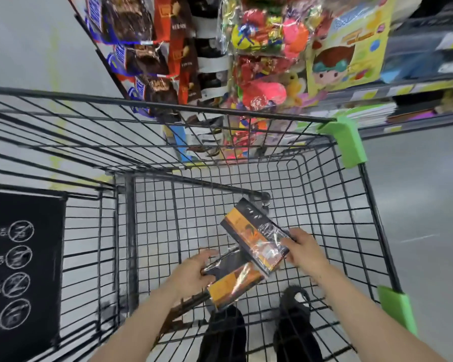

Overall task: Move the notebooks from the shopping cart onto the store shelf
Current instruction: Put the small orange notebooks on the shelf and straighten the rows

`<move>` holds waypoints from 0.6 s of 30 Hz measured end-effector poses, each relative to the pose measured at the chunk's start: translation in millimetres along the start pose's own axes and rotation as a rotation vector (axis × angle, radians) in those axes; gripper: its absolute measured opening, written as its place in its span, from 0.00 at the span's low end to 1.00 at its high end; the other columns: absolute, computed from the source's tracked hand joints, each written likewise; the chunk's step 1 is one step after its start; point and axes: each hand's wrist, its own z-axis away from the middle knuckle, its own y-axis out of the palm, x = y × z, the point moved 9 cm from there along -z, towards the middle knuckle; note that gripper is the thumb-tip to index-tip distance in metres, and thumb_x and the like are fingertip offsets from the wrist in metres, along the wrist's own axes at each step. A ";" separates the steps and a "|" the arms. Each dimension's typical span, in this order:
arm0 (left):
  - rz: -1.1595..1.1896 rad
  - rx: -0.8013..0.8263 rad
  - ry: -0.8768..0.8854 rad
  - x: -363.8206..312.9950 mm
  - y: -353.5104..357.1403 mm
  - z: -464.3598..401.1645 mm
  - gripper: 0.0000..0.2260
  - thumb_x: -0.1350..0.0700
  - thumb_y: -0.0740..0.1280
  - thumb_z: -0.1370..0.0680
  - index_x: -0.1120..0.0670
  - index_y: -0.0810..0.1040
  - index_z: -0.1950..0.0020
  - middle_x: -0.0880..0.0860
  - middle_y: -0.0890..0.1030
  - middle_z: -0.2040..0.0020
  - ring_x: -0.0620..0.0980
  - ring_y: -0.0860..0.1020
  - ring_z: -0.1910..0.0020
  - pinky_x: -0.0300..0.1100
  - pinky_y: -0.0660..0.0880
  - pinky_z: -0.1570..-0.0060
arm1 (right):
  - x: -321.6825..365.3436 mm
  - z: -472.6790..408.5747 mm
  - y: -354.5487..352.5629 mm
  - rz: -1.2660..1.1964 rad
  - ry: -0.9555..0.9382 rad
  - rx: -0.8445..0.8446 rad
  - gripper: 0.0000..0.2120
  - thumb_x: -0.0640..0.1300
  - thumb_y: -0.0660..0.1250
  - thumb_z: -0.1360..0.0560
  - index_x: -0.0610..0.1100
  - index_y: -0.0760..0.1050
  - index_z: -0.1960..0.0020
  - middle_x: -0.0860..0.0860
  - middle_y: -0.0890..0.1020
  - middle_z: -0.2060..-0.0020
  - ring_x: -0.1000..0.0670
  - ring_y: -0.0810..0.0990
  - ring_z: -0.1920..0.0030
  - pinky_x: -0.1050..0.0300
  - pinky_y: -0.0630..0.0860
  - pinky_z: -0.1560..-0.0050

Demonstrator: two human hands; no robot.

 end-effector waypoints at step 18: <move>0.568 -0.254 -0.079 -110.6 -134.3 140.9 0.13 0.64 0.56 0.20 0.58 0.74 0.38 0.61 0.80 0.46 0.57 0.80 0.50 0.42 0.80 0.56 | 82.3 157.9 -117.2 -0.311 -0.184 -0.120 0.15 0.34 0.58 0.23 0.52 0.71 0.44 0.49 0.75 0.70 0.58 0.66 0.82 0.66 0.63 0.80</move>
